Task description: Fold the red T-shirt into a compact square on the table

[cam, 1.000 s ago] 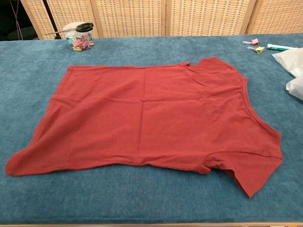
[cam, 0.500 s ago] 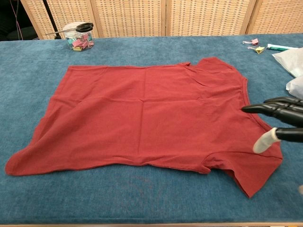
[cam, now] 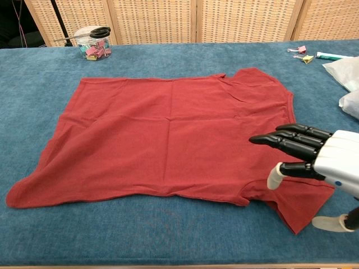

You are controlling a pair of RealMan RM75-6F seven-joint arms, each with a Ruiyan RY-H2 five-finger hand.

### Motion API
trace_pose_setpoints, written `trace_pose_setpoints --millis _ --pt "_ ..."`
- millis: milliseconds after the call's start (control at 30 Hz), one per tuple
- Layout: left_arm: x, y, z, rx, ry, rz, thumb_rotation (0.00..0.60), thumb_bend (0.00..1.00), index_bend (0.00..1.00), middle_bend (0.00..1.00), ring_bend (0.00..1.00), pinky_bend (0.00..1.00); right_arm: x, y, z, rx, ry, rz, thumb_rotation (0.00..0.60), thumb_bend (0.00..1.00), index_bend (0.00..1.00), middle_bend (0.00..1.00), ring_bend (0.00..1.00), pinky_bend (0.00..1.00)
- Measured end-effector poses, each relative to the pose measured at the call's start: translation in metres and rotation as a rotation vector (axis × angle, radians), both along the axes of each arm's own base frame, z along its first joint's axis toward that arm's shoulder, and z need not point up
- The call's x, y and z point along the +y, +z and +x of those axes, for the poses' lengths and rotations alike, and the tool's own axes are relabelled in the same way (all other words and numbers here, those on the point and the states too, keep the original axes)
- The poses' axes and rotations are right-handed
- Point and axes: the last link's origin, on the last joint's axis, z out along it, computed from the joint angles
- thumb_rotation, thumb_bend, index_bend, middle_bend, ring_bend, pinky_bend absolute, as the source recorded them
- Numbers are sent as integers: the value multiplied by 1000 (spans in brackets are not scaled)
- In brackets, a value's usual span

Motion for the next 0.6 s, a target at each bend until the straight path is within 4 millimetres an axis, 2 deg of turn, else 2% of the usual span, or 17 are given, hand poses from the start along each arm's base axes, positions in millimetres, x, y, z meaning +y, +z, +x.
trace_pose_setpoints --millis 367,600 --pt "0 2 -1 -11 1 -1 600 0 0 0 0 0 -7 -18 9 56 -16 -2 600 144 385 10 0 0" --pt "1 2 -1 -13 2 -4 600 0 0 0 0 0 -11 -23 12 63 -19 -13 600 276 468 24 0 0"
